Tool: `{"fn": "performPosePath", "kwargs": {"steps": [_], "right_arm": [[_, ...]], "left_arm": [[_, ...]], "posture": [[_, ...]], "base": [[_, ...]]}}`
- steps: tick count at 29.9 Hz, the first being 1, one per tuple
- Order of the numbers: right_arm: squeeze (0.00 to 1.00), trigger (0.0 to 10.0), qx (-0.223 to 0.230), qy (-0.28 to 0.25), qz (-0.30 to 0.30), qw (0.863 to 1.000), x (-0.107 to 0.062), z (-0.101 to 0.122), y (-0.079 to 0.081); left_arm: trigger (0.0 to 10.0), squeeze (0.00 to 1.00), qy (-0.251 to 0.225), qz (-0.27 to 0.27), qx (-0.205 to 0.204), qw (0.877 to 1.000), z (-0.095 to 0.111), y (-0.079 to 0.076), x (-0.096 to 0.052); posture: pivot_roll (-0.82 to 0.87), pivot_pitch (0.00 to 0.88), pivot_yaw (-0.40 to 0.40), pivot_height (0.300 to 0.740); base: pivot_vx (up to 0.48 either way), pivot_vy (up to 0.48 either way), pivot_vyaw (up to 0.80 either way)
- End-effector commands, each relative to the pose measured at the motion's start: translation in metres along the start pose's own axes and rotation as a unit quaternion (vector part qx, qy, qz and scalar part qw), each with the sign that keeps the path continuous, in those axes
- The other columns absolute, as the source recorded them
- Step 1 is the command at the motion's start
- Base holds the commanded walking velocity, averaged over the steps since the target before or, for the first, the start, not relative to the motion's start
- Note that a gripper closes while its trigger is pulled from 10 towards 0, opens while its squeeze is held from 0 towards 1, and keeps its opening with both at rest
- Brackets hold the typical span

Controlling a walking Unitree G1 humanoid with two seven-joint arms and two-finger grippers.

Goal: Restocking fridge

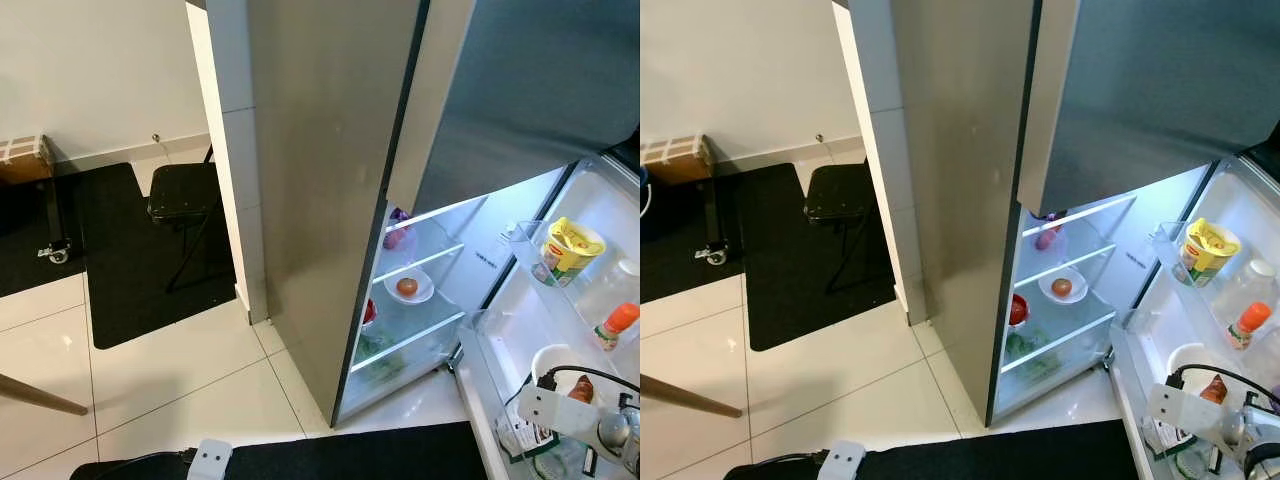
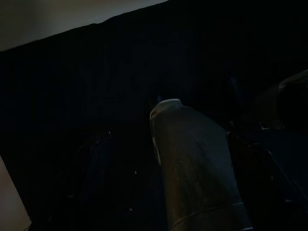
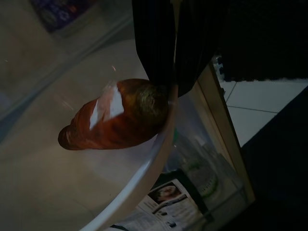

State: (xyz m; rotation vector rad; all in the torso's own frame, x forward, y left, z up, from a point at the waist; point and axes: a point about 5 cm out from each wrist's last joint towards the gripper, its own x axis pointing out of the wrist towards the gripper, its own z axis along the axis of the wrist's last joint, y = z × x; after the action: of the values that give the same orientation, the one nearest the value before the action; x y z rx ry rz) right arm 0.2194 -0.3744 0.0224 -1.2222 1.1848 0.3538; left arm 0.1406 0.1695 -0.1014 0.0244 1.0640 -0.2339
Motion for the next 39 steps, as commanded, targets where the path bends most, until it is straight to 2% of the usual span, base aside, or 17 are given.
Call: {"fn": "performPosePath", "kwargs": {"steps": [1, 9, 15, 20, 39], "right_arm": [[0.00, 10.0, 0.009, -0.022, 0.002, 1.000, 0.001, 0.007, 0.001], [0.00, 10.0, 0.009, -0.116, 0.022, 0.993, 0.001, 0.046, 0.002], [0.00, 10.0, 0.010, -0.157, -0.019, 0.987, -0.007, 0.065, -0.022], [0.00, 10.0, 0.010, -0.155, -0.026, 0.987, -0.009, 0.065, -0.028], [0.00, 10.0, 0.000, -0.135, -0.047, 0.990, -0.013, 0.054, -0.040]], "left_arm": [[10.0, 0.00, 0.003, 0.002, 0.007, 1.000, -0.001, 0.003, -0.001], [10.0, 0.00, 0.001, 0.002, 0.009, 1.000, 0.001, 0.003, 0.000], [10.0, 0.00, 0.000, 0.001, 0.008, 1.000, 0.003, 0.002, 0.000], [10.0, 0.00, 0.000, 0.000, 0.008, 1.000, 0.003, 0.001, 0.000], [10.0, 0.00, -0.003, -0.001, 0.003, 1.000, 0.004, -0.002, 0.001]], "posture": [[-0.03, 0.000, -0.015, 0.740], [-0.03, 0.000, -0.017, 0.740], [-0.03, 0.000, -0.017, 0.740], [-0.03, 0.000, -0.018, 0.740], [-0.04, 0.000, -0.022, 0.740]], "base": [[0.000, 0.000, 0.00], [0.000, 0.000, 0.00], [0.000, 0.000, 0.00], [0.000, 0.000, 0.00], [0.000, 0.000, -0.77]]}}
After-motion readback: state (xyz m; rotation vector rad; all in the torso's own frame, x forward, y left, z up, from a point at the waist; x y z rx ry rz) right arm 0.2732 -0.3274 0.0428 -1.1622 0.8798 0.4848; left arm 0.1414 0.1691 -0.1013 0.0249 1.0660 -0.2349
